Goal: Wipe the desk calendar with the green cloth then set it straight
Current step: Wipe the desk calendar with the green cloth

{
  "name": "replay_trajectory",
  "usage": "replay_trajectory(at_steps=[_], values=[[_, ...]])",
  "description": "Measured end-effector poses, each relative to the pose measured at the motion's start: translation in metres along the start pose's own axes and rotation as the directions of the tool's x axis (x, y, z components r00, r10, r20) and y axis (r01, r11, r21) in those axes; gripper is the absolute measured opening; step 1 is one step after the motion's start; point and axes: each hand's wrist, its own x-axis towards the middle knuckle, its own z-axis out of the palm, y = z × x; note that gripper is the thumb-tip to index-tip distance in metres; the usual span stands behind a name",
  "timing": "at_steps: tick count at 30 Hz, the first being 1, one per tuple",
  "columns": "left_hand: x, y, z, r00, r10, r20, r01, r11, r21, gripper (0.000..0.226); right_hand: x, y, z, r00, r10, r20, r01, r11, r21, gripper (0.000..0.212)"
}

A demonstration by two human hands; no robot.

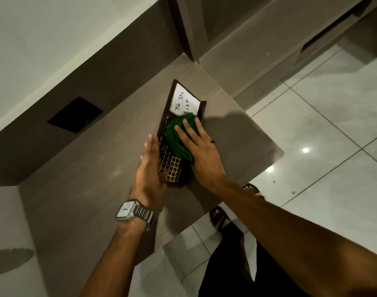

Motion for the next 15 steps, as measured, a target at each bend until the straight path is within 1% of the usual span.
replay_trajectory(at_steps=[2,3,5,6,7,8,9,11,12,13,15], values=[[-0.001,-0.001,0.001,1.000,-0.002,-0.009,0.002,1.000,0.030,0.093,-0.019,0.006,0.005,0.996,0.056,0.068,-0.054,0.998,-0.028,0.087],[-0.002,-0.001,0.002,1.000,0.001,-0.012,0.000,0.999,0.041,0.097,-0.028,0.003,0.008,0.996,0.034,0.082,-0.034,0.999,0.001,0.087],[-0.004,-0.003,0.002,0.999,0.030,-0.009,-0.030,0.998,0.054,0.104,-0.033,-0.006,0.012,0.994,-0.080,0.069,0.072,0.991,0.112,0.085],[-0.005,-0.003,0.002,0.999,0.049,-0.002,-0.048,0.997,0.061,0.106,-0.027,-0.010,0.009,0.990,-0.134,0.038,0.127,0.982,0.140,0.083],[-0.005,-0.003,0.001,0.999,0.051,0.005,-0.051,0.996,0.067,0.107,-0.017,-0.010,0.004,0.987,-0.158,0.004,0.156,0.978,0.139,0.081],[-0.004,-0.003,0.001,0.999,0.040,0.006,-0.040,0.997,0.071,0.106,-0.007,-0.007,-0.001,0.988,-0.152,-0.018,0.153,0.981,0.120,0.078],[-0.004,-0.004,0.001,1.000,0.023,0.003,-0.023,0.997,0.076,0.105,0.002,0.000,-0.007,0.994,-0.110,-0.019,0.112,0.990,0.087,0.078],[-0.002,-0.004,0.001,1.000,-0.003,-0.002,0.003,0.996,0.088,0.103,0.006,0.012,-0.013,0.998,0.027,0.050,-0.028,0.999,0.023,0.084],[-0.001,-0.003,0.001,1.000,-0.004,-0.005,0.005,0.996,0.088,0.103,0.000,0.015,-0.011,0.994,0.066,0.086,-0.065,0.998,-0.007,0.087],[0.000,-0.003,0.001,1.000,-0.003,-0.008,0.004,0.996,0.085,0.103,-0.007,0.013,-0.008,0.991,0.066,0.119,-0.064,0.998,-0.017,0.087],[-0.002,-0.003,0.001,1.000,-0.008,-0.001,0.008,0.996,0.087,0.103,-0.023,0.001,-0.002,0.991,-0.024,0.134,0.015,0.998,0.063,0.084]])
